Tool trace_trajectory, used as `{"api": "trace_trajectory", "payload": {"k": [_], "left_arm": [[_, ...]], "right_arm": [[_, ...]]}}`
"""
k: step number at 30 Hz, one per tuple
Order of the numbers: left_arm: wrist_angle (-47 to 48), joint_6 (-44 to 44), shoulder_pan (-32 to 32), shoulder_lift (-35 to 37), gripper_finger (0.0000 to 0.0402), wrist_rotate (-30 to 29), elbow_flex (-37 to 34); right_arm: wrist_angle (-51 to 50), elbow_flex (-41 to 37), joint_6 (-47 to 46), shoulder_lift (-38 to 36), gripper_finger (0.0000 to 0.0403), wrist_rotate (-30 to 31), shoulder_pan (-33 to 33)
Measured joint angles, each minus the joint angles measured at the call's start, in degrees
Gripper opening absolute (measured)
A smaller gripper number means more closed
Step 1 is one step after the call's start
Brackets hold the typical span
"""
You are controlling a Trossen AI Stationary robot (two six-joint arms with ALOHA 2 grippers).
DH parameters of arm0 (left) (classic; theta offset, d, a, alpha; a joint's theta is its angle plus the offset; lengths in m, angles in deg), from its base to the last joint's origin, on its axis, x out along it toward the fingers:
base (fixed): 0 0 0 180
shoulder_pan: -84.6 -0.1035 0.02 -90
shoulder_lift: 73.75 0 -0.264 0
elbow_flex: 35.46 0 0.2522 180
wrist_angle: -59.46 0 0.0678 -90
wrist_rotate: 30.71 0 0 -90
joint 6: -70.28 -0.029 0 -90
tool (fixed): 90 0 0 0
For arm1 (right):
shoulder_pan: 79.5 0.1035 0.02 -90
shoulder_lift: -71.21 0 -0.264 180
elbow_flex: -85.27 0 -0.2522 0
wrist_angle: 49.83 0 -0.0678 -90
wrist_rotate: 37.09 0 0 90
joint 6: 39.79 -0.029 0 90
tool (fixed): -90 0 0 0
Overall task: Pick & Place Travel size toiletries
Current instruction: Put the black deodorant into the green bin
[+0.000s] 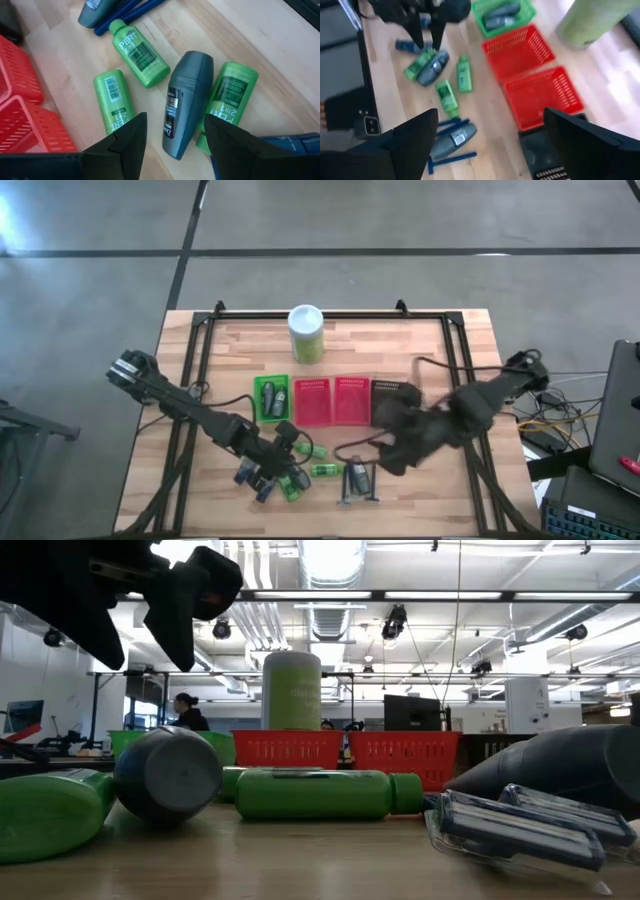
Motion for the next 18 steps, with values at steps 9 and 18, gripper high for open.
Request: {"api": "trace_trajectory", "payload": {"k": [9,18], "left_arm": [[0.1,-0.1,-1.5,0.3,0.0202,-0.5,0.0],[0.4,-1.0,-1.7,0.4,0.0202,-0.3,0.0]], "right_arm": [[16.6,-22.7,-0.9,-10.4,0.0307,-5.1,-2.1],[28.5,-43.2,-3.9,-23.4,0.0269,-6.7,-0.9]]}}
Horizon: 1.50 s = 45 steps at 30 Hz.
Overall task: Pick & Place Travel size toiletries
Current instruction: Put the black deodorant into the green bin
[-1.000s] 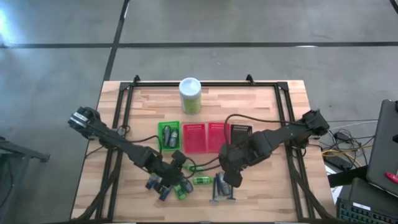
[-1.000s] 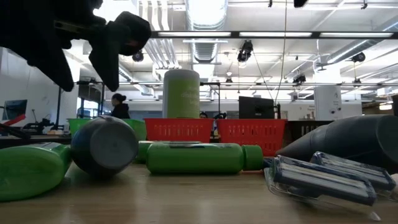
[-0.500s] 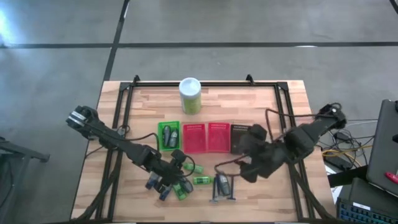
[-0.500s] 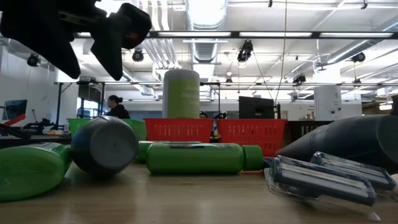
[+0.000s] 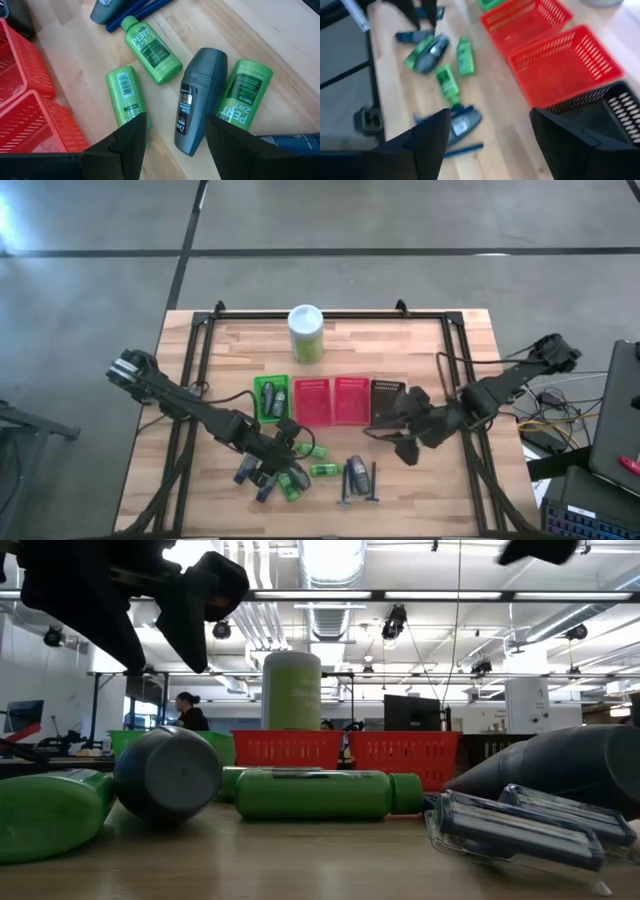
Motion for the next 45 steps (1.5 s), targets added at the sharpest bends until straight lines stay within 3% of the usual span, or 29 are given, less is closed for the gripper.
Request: {"api": "trace_trajectory", "payload": {"k": [8,12,17,21,32,45], "left_arm": [[-0.3,4.1,-0.1,0.0,0.0202,-1.3,0.0],[-2.5,3.1,-0.2,-0.6,0.0202,-1.1,0.0],[-6.3,0.4,-0.4,-3.7,0.0202,6.2,0.0],[-7.1,2.6,-0.4,-5.3,0.0204,6.9,0.0],[-9.2,-1.5,-0.2,-9.4,0.0247,9.1,0.0],[-11.4,-3.9,-1.8,-14.1,0.0246,9.5,0.0]], "right_arm": [[0.2,-6.6,-2.3,-9.8,0.0244,-7.3,0.3],[8.1,-8.9,5.4,-13.8,0.0234,-7.9,1.4],[8.1,-10.2,5.8,-17.2,0.0224,-7.2,1.3],[8.0,-11.7,3.6,-18.7,0.0219,-7.2,1.4],[8.1,-11.9,3.0,-19.1,0.0248,-7.5,1.4],[8.1,-11.9,2.9,-19.2,0.0289,-7.5,1.3]]}}
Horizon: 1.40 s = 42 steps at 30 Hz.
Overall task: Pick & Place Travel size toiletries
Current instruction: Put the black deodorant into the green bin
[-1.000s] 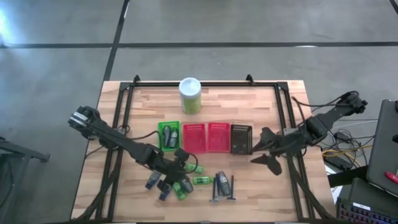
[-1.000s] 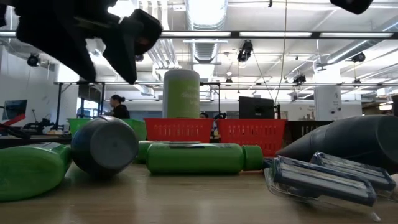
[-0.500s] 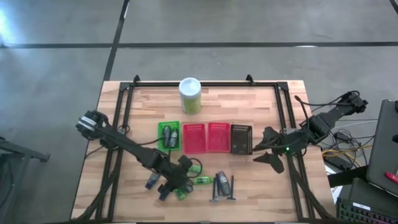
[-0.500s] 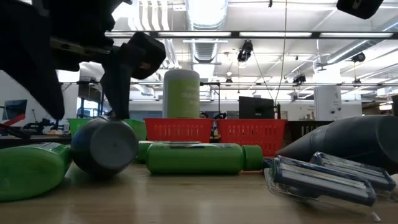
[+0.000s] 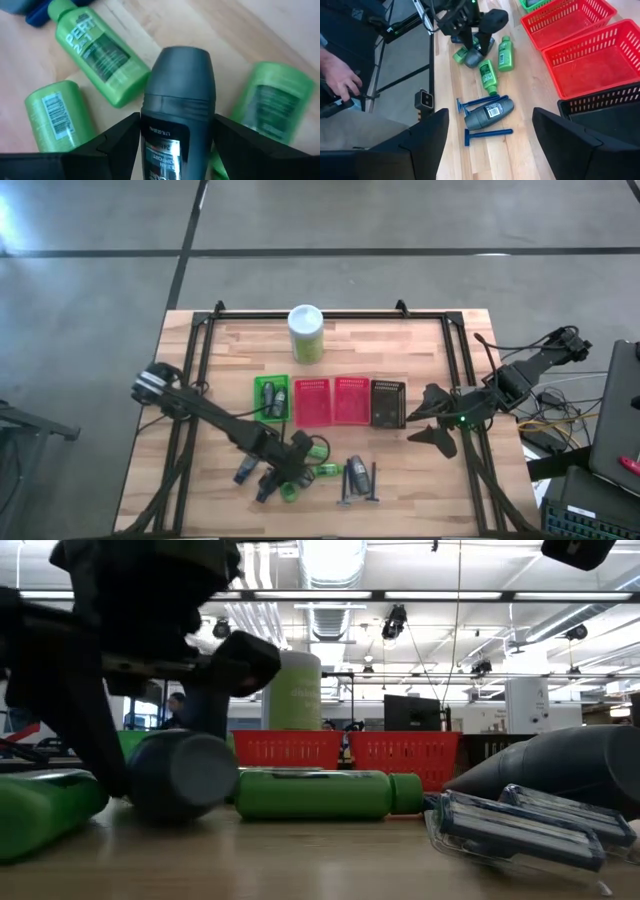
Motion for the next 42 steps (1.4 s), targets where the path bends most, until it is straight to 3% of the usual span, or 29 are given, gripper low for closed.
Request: {"api": "trace_trajectory", "payload": {"k": [6,11,18,27,34,42], "left_arm": [[-0.1,0.1,-0.8,-1.0,0.024,0.1,0.0],[0.0,0.2,-0.8,-1.0,0.0207,0.4,0.0],[0.6,0.3,-0.8,0.1,0.0207,0.3,0.0],[11.7,4.3,-0.8,7.5,0.0207,-8.5,4.5],[23.2,26.7,-0.8,17.1,0.0207,-19.1,5.5],[37.1,59.4,-1.3,27.4,0.0207,-35.6,4.5]], "right_arm": [[0.0,0.0,-0.6,0.0,0.0307,-0.1,0.0],[0.0,0.0,-0.6,0.0,0.0323,-0.1,0.0],[-0.1,0.0,-0.6,0.0,0.0345,-0.1,0.0],[0.0,0.0,0.3,0.0,0.0358,-0.1,0.0],[0.1,0.0,1.4,0.0,0.0341,2.0,0.0],[2.7,0.0,1.4,0.0,0.0316,11.6,-0.1]]}}
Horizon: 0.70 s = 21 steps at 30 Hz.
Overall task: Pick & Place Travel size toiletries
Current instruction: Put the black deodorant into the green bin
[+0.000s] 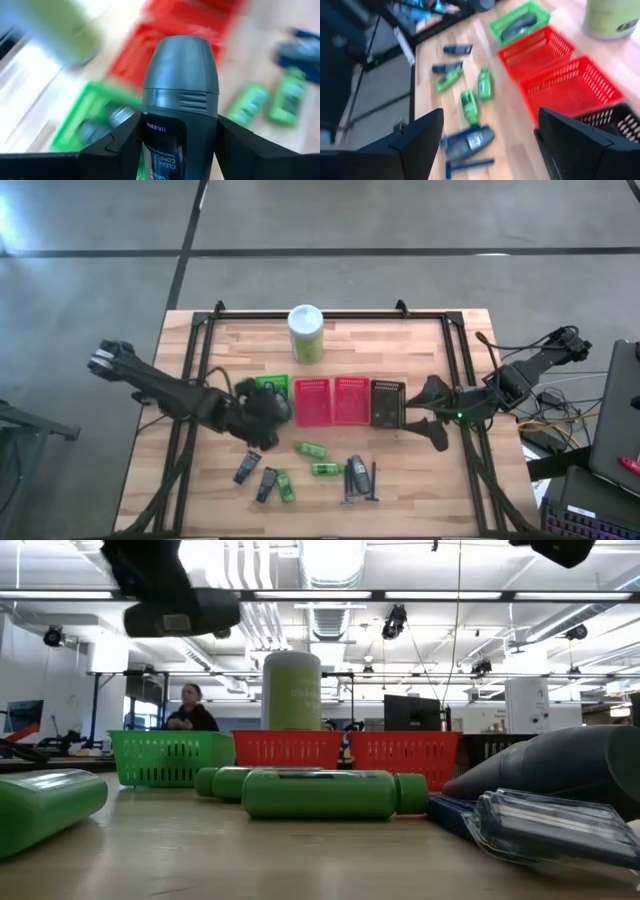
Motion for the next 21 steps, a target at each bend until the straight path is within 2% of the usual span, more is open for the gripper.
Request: {"api": "trace_trajectory", "payload": {"k": [3,6,9,13,18,21], "left_arm": [[5.8,12.5,-1.7,2.9,0.0207,-0.5,-1.5],[4.8,19.0,-4.1,5.8,0.0207,-0.1,-4.4],[1.5,21.6,-8.1,8.0,0.0207,2.6,-7.5],[-5.3,22.2,-15.1,9.7,0.0207,9.1,-12.1],[-15.1,22.7,-22.7,10.0,0.0207,16.9,-18.2],[-19.5,25.8,-25.2,10.0,0.0207,19.8,-21.8]], "right_arm": [[2.1,0.0,-1.4,0.0,0.0307,1.9,-0.9],[4.2,0.0,-1.9,0.0,0.0299,2.1,-2.4],[6.4,0.0,-1.3,0.0,0.0293,2.1,-3.8],[7.8,0.0,-1.4,0.0,0.0285,2.1,-5.2],[8.0,0.0,-1.3,0.0,0.0273,2.0,-5.3],[8.0,0.0,-1.2,0.0,0.0266,2.0,-5.3]]}}
